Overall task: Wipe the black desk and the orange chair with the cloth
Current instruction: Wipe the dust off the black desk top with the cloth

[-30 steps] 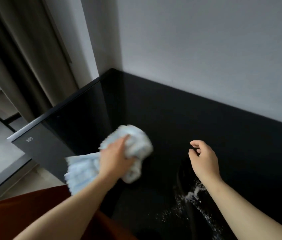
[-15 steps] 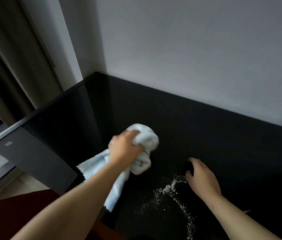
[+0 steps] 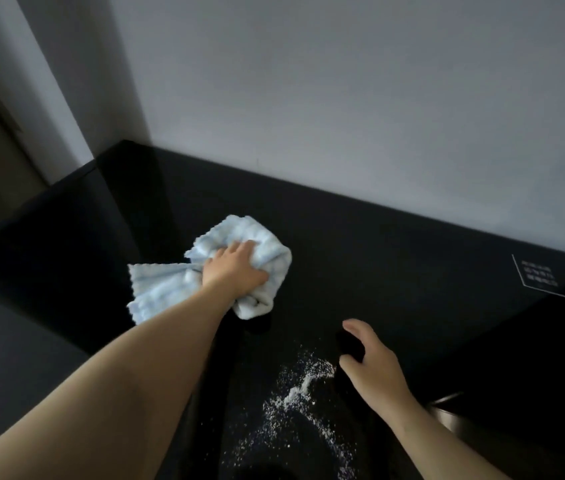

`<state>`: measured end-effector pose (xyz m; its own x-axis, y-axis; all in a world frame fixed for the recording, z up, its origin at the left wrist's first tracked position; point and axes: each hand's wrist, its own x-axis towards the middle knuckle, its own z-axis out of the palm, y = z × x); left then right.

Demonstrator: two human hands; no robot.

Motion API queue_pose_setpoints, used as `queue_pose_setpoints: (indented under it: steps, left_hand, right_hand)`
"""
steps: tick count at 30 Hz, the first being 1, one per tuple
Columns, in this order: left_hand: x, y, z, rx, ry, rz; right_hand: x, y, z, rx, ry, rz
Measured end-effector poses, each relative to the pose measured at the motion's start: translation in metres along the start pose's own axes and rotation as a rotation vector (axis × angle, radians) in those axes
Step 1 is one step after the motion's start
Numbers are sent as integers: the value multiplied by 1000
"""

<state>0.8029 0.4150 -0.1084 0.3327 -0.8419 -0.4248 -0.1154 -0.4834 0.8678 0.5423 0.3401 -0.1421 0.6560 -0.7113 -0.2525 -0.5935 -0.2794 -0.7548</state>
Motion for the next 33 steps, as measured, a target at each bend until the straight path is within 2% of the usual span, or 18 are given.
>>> queue_pose_setpoints:
  steps: [1, 2, 3, 4, 5, 7, 9, 12, 14, 17, 19, 21, 22, 25, 26, 29, 31, 33]
  left_hand:
    - [2, 8, 13, 152, -47, 91]
    - [-3, 12, 32, 389, -18, 38]
    - [-5, 5, 54, 712, 177, 99]
    - [-9, -1, 72, 899, 295, 185]
    - [-19, -4, 89, 953, 264, 260]
    - [-31, -6, 107, 958, 114, 317]
    - [-31, 3, 101, 847, 82, 273]
    - [-10, 19, 76, 613, 304, 243]
    - [9, 25, 77, 463, 335, 177]
    - [19, 27, 106, 681, 205, 40]
    - [8, 23, 134, 840, 157, 120]
    - [-17, 15, 155, 882, 113, 309]
    - [-30, 13, 162, 888, 77, 340]
    - [-61, 13, 163, 883, -74, 251]
    - [-63, 16, 158, 845, -72, 223]
    - [-61, 19, 141, 731, 126, 230]
    - [-60, 16, 146, 899, 148, 161]
    - [-64, 15, 165, 1059, 67, 101]
  right_hand:
    - [0, 0, -1, 85, 56, 1]
    - [0, 0, -3, 173, 144, 1]
    - [-1, 1, -6, 238, 255, 2]
    - [-3, 2, -10, 261, 357, 5]
    - [-6, 4, -14, 250, 429, 10]
    - [-12, 11, -20, 214, 462, 17]
    - [-18, 20, -26, 196, 432, 35]
    - [-30, 34, -32, 180, 418, 72]
    - [-42, 45, -35, 177, 394, 67]
    - [-53, 52, -33, 67, 281, 26]
    - [-57, 53, -32, 45, 256, 8]
    - [-60, 52, -33, 71, 271, -11]
    - [-61, 52, -34, 91, 268, -19]
    - [-69, 52, -39, 153, 222, -38]
    - [-71, 52, -40, 171, 219, -35]
    - [-76, 55, -40, 241, 265, 3]
    - [-77, 55, -39, 233, 268, 6]
    - [-81, 55, -38, 204, 242, -1]
